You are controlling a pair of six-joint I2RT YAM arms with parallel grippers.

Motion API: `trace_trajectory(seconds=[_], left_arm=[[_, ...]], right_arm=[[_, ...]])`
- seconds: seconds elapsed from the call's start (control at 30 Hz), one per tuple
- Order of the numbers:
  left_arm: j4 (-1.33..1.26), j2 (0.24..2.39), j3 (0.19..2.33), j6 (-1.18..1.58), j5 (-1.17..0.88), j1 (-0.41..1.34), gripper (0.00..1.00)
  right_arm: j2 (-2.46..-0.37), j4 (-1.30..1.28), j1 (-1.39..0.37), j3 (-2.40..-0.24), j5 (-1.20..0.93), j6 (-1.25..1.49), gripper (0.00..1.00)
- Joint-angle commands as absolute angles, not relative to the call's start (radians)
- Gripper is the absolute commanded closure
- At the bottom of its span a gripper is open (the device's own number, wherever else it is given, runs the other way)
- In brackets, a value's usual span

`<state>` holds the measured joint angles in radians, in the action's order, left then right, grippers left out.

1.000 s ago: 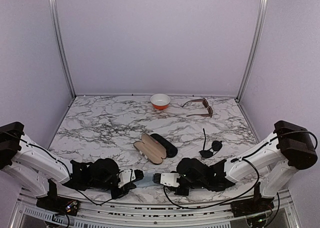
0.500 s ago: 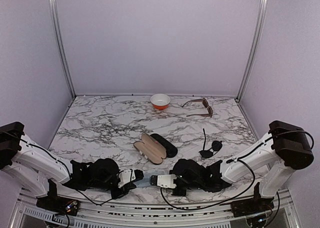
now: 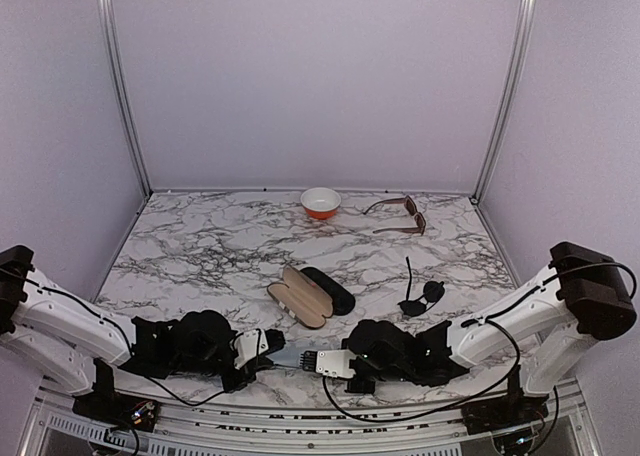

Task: Organize the sunglasses
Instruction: Pick up the folded cleaning cloth from the corner of the board, then place the folded cleaning cloth in the sunglasses case.

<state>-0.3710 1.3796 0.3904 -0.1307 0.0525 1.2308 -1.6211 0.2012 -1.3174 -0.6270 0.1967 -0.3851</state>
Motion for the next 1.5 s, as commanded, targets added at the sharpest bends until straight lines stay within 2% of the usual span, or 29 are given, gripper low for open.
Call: trace_trajectory(seconds=[0.0,0.57,1.2,1.47], left_arm=[[-0.329,1.314,0.428,-0.145,0.088,1.235,1.00],[-0.218,1.298,0.531,-0.232,0.108,1.151,1.00],[-0.051,1.391,0.830,-0.395,0.099,0.996,1.00],[-0.047,1.467,0.915,-0.476,0.072,0.930,1.00]], right_arm=[[-1.539,0.151,-1.325,-0.649,0.232,-0.340,1.00],[-1.376,0.053,-1.322,-0.659,0.325,-0.313,1.00],[-1.387,0.063,-1.227,-0.777,0.345,-0.328,1.00],[-1.453,0.089,-1.191,-0.820,0.353,-0.353,1.00]])
